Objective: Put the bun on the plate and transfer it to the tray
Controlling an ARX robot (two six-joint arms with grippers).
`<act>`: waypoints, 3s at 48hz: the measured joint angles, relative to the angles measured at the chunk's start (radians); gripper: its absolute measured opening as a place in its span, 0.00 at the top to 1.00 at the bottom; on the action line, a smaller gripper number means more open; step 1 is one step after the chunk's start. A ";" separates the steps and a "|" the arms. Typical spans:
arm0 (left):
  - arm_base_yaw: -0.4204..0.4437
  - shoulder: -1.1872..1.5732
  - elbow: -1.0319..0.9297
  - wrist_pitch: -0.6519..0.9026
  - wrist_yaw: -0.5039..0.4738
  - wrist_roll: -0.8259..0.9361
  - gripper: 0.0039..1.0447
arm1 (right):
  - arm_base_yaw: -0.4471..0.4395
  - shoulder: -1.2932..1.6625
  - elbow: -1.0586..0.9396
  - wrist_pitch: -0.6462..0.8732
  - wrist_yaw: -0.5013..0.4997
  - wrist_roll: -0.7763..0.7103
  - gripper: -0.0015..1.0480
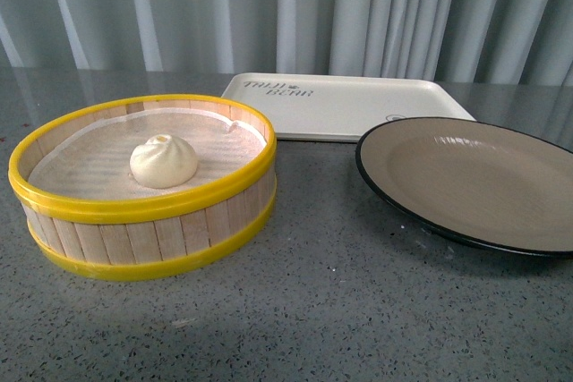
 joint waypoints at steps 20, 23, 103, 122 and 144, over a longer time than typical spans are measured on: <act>0.000 0.000 0.000 0.000 0.000 0.000 0.06 | 0.000 0.000 0.000 0.000 0.000 0.000 0.08; 0.000 0.000 0.000 0.000 0.000 0.000 0.06 | 0.000 0.000 0.000 0.000 0.000 0.000 0.08; -0.246 1.452 1.144 -0.092 0.000 0.173 0.06 | 0.000 0.000 0.000 0.000 0.000 0.000 0.08; -0.217 1.573 1.124 -0.147 0.006 0.135 0.06 | 0.000 0.000 0.000 0.000 0.000 0.000 0.08; -0.192 1.638 1.125 -0.143 0.034 0.077 0.06 | 0.000 0.000 0.000 0.000 0.000 0.000 0.08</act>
